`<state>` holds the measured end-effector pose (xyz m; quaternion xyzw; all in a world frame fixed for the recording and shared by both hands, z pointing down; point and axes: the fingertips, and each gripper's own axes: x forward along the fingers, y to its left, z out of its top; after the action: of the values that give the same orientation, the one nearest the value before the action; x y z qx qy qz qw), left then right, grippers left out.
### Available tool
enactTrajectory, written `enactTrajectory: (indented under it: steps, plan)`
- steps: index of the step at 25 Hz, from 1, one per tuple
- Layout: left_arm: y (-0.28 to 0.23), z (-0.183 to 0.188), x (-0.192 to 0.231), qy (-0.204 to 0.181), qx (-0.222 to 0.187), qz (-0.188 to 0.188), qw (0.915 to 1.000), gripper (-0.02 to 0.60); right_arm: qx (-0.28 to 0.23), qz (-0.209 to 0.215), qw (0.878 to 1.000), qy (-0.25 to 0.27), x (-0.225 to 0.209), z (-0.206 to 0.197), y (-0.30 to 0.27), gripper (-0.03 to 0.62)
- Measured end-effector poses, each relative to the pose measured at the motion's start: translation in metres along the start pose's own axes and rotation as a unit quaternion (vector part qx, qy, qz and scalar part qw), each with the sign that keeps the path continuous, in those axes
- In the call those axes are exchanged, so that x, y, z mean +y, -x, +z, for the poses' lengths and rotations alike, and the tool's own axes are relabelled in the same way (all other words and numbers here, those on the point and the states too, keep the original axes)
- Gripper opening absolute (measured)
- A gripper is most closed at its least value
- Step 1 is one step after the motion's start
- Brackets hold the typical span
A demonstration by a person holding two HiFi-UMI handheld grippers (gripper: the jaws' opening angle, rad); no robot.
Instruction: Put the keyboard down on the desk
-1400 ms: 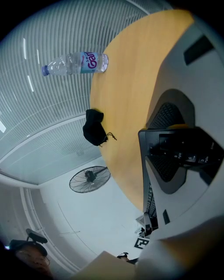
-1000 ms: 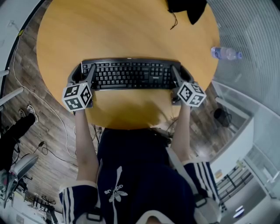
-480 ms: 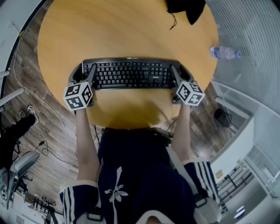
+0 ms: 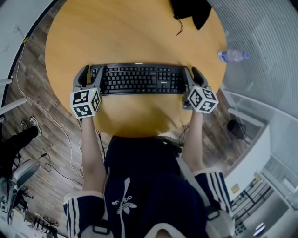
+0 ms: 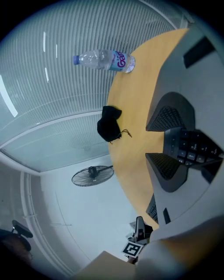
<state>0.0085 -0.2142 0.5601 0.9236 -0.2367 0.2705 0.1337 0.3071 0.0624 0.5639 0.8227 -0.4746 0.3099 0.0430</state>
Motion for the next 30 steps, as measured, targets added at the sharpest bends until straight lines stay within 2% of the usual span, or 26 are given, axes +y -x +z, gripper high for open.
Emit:
enactTrajectory:
  steps: [6, 9, 12, 16, 20, 25, 30]
  plan:
    - [0.025, 0.052, -0.016, -0.025, -0.067, -0.001, 0.9974, 0.088, -0.067, 0.028, 0.997, 0.003, 0.035, 0.049, 0.023, 0.07]
    - [0.044, 0.074, -0.03, -0.034, -0.097, -0.006, 0.9947, 0.038, -0.091, 0.046, 0.995, 0.024, 0.056, 0.068, 0.043, 0.029]
    - [0.068, 0.099, -0.046, -0.042, -0.127, -0.015, 0.9909, 0.003, -0.124, 0.066, 0.989, 0.042, 0.082, 0.091, 0.072, 0.015]
    - [0.111, 0.132, -0.066, -0.039, -0.18, -0.03, 0.9824, 0.003, -0.183, 0.086, 0.977, 0.07, 0.118, 0.122, 0.118, 0.005]
    - [0.162, 0.169, -0.084, -0.05, -0.245, -0.037, 0.9676, 0.002, -0.226, 0.092, 0.965, 0.095, 0.141, 0.146, 0.162, 0.005]
    - [0.228, 0.2, -0.101, -0.064, -0.312, -0.033, 0.9475, 0.003, -0.249, 0.092, 0.958, 0.11, 0.161, 0.157, 0.209, 0.003]
    - [0.276, 0.208, -0.118, -0.067, -0.349, -0.026, 0.9343, 0.003, -0.27, 0.099, 0.949, 0.126, 0.177, 0.159, 0.255, 0.005]
